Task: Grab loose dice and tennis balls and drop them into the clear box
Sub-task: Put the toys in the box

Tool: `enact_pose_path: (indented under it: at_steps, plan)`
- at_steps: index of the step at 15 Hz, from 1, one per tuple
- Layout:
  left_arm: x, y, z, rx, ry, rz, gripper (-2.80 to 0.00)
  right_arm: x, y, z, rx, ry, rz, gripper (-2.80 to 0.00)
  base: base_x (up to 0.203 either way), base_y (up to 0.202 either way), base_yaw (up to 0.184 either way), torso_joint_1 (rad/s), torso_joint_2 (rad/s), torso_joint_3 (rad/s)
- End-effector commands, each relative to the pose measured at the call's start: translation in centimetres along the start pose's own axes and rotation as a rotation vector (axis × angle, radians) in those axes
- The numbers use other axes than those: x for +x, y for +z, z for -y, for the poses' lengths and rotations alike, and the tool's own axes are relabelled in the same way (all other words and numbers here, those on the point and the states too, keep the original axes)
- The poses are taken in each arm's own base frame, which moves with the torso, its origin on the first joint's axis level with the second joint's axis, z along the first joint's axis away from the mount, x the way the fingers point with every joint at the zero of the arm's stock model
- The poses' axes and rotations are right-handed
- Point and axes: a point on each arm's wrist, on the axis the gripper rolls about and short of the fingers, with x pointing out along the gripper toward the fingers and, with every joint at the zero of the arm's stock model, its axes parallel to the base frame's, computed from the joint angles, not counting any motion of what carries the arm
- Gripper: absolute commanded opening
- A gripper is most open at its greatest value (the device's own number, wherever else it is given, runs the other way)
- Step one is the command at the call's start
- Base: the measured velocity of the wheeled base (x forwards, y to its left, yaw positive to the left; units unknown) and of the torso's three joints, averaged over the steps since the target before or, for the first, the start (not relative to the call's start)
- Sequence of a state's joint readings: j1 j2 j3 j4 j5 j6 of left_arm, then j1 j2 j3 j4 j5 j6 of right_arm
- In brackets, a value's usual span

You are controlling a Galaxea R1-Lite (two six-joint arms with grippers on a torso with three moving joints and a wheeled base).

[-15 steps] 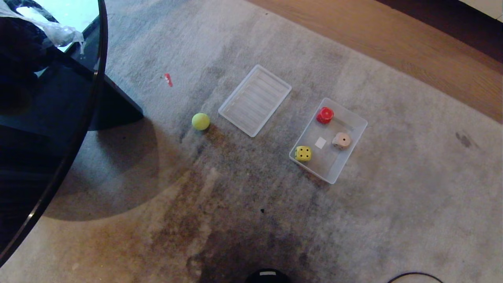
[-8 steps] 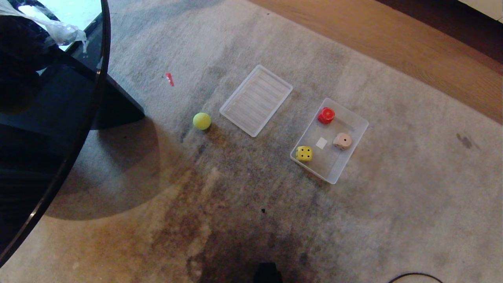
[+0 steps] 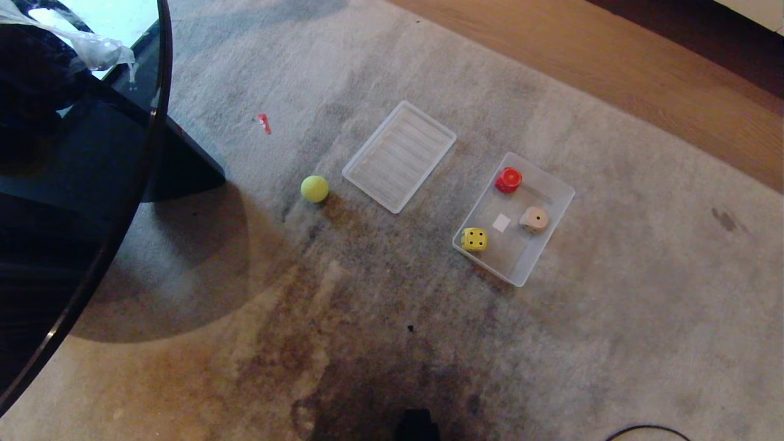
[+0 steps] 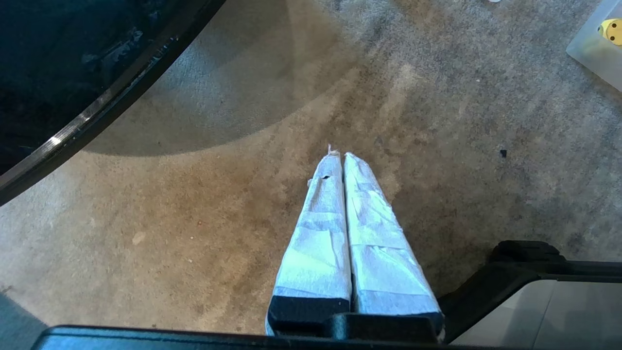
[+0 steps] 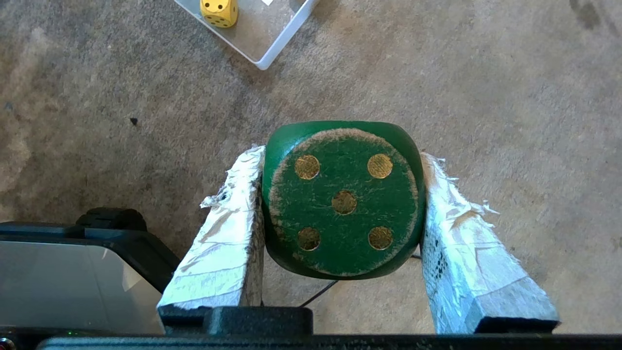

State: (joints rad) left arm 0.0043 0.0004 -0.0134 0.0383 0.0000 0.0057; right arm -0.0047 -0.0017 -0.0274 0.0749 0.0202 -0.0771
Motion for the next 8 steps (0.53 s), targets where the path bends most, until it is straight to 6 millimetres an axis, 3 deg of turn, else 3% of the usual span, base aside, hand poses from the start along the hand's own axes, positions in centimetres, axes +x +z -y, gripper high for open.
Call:
enact_pose_path:
  at_steps: [1,8]
  plan:
    - [0.00,0.01,0.00,0.000,0.000,-0.001,-2.80,0.01,0.01,0.00,-0.005,0.001,-0.002,-2.80,0.000,0.000,0.000,0.000,0.00,0.000]
    - [0.00,-0.01,0.00,0.001,0.000,0.000,-2.80,0.00,0.00,0.01,-0.003,-0.003,-0.005,-2.80,0.000,0.000,0.000,0.000,0.00,0.000]
